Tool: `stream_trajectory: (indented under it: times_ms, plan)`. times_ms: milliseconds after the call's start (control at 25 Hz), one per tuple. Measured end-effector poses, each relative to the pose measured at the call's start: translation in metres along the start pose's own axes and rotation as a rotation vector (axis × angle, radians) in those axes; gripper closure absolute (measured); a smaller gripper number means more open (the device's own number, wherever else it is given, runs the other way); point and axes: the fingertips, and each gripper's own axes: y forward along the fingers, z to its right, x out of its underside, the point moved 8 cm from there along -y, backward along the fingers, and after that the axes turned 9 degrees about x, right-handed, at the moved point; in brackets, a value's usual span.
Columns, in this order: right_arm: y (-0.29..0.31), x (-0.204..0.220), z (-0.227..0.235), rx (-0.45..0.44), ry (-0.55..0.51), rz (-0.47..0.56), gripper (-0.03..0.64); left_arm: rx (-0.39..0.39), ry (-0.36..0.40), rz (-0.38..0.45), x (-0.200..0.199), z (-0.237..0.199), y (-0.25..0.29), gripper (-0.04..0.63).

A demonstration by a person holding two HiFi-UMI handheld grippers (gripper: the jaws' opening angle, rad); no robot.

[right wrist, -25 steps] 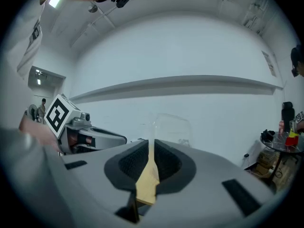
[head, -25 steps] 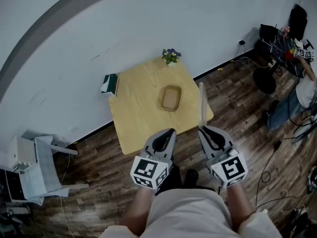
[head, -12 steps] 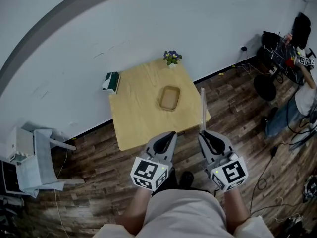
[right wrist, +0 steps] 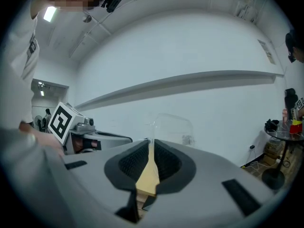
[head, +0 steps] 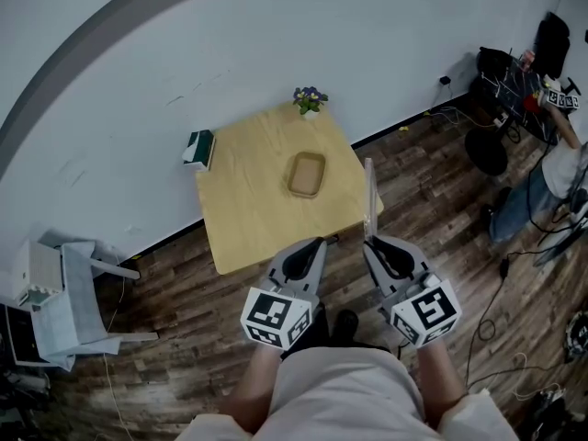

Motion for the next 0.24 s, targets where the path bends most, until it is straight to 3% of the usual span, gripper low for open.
stream_trajectory:
  times_ms: [240]
  plan:
    - [-0.0006,0.0008,0.0002,0.001,0.003,-0.006,0.576,0.008,0.005,0.001,0.0002,0.0016,-0.0003,0.591]
